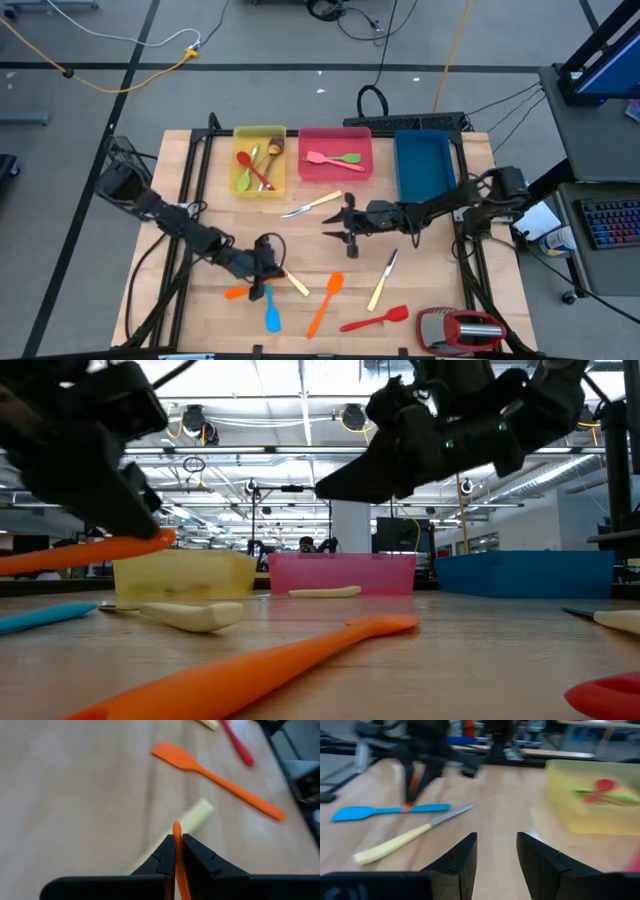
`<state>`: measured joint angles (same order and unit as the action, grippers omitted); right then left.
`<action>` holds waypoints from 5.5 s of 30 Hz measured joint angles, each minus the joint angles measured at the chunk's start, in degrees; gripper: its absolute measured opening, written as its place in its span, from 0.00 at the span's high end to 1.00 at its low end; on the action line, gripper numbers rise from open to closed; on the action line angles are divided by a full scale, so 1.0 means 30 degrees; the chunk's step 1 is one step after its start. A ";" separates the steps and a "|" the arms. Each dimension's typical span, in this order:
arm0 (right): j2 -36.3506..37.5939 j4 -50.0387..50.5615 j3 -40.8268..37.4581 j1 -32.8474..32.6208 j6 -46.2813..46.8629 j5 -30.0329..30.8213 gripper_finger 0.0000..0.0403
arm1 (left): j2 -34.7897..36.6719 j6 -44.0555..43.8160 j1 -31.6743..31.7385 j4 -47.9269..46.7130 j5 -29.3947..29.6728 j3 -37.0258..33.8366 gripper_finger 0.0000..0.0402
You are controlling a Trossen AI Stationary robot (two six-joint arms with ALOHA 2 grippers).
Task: Pick & Place Kitchen Items
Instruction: Put the left orange spatula into the red bin
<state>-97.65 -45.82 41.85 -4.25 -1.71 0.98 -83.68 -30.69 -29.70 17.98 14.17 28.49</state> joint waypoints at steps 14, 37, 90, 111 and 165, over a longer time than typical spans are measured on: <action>-0.7193 -0.5363 0.2613 -0.0503 0.2031 -0.1932 0.68 | 0.0022 0.4274 0.4088 0.1652 0.1013 0.0037 0.94; -0.9906 -0.4886 0.7395 0.0166 0.2313 -0.1932 0.77 | 0.0036 0.7355 0.5198 0.4192 0.1442 0.0044 0.94; -0.5341 -0.1693 0.4334 0.0414 -0.0829 0.0571 0.95 | 0.2912 1.0553 0.4574 0.5511 0.4761 0.0051 0.56; 0.4806 0.4117 -0.0151 0.5857 -0.3035 0.4165 0.95 | 0.5435 1.0080 0.4368 0.2512 0.4815 0.0058 0.56; -0.2249 -0.1342 0.1260 1.0616 0.3351 -0.1401 0.95 | 0.5435 1.1153 0.5541 0.2358 0.4772 0.0044 0.56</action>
<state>-104.40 -49.85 45.63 27.60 8.34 -3.23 -67.37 2.77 -13.08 25.06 28.49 28.62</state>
